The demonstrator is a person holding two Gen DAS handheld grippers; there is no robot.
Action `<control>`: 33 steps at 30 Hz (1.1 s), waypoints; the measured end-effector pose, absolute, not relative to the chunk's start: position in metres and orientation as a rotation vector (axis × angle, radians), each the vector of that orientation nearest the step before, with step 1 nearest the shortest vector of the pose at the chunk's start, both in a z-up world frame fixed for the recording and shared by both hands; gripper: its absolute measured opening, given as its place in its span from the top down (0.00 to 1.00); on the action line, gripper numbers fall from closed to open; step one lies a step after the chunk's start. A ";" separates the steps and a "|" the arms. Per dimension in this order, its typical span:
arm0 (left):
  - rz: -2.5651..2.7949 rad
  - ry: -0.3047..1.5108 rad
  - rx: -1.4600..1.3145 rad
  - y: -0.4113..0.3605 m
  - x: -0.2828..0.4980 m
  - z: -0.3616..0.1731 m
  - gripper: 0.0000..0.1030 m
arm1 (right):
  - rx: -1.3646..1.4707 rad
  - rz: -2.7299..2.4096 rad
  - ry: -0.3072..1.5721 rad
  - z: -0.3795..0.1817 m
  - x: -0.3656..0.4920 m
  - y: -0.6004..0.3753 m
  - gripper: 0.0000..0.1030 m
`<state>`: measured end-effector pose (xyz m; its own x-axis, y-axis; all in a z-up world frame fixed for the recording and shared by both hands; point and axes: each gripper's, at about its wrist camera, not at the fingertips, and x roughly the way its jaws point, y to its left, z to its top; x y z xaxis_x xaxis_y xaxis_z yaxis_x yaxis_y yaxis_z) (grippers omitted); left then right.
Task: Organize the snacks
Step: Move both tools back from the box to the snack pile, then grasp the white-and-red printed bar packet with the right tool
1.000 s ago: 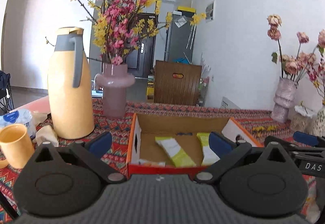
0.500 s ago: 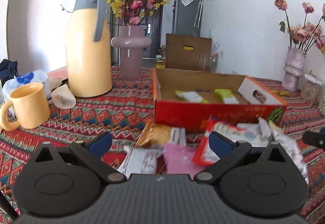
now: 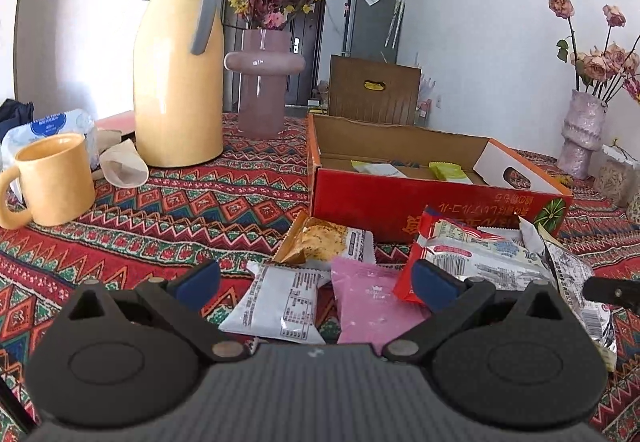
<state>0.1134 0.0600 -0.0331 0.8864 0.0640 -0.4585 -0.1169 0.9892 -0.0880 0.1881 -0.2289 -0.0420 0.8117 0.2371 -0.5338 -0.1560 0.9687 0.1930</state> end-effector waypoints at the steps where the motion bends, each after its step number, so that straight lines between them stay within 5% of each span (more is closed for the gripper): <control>1: 0.093 0.475 -0.116 0.060 0.114 -0.033 0.00 | 0.150 0.206 0.597 -0.042 0.191 -0.227 0.00; 16: 0.074 0.479 -0.144 0.064 0.113 -0.034 0.00 | 0.125 0.155 0.696 -0.048 0.218 -0.197 0.00; 33: 0.068 0.483 -0.155 0.066 0.114 -0.035 0.00 | -0.063 0.190 0.698 -0.039 0.199 -0.215 0.29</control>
